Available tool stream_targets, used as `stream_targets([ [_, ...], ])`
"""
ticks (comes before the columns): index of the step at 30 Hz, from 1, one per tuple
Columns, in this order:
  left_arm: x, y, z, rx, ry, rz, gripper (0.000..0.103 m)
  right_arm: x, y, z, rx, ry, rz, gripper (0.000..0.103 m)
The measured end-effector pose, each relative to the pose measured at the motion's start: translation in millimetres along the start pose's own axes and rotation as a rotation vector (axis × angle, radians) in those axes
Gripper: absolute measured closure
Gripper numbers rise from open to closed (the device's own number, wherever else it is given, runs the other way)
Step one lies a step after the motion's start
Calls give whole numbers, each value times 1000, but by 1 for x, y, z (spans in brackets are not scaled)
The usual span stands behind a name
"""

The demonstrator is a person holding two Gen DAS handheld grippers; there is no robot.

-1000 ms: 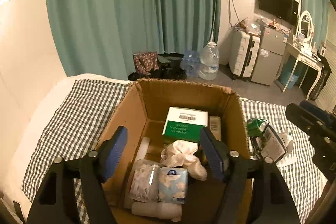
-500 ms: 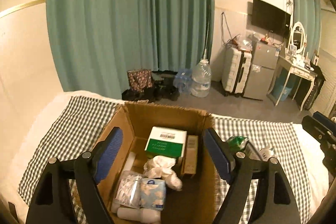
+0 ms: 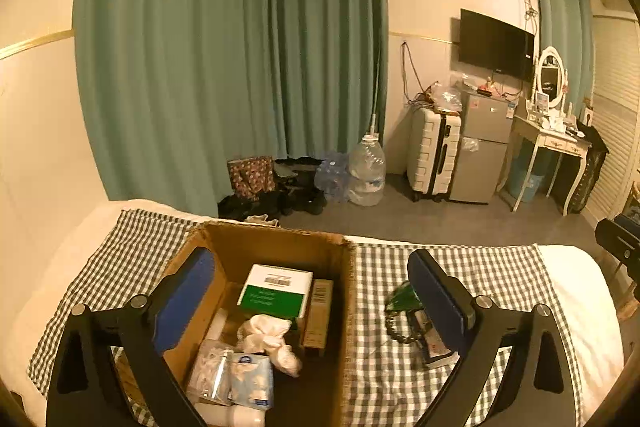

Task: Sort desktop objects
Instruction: 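Withdraw both grippers from the box toward the items on the bedspread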

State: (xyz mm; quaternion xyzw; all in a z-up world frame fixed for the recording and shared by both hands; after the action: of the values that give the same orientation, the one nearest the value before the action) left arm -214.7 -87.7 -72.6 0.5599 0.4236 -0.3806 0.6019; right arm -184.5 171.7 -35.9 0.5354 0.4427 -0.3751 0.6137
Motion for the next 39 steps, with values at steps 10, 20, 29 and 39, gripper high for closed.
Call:
stream_targets([
  [10, -15, 21, -53, 62, -28, -64, 0, 1, 17, -51, 47, -50, -8, 44],
  [20, -34, 36, -101, 102, -1, -55, 0, 14, 18, -98, 79, -115, 2, 37],
  [29, 9, 7, -104, 115, 41, -14, 0, 39, 1, -124, 93, -161, 35, 36],
  [39, 59, -26, -127, 133, -39, -3, 0, 89, -43, -133, 93, -140, 122, 36],
])
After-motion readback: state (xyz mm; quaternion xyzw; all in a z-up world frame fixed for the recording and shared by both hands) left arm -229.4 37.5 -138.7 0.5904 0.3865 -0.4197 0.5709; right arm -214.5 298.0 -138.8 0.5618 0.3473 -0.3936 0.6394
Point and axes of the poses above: each gripper's, at about its wrist camera, not at the fingertips, and y roughly against the way its jaws point, z to its left, x to its underside, the point moved 9 cm from there along -y, roughly the way its jaws point, and after that the axes turned 8 degrees about -z, right-handed, at the moved point
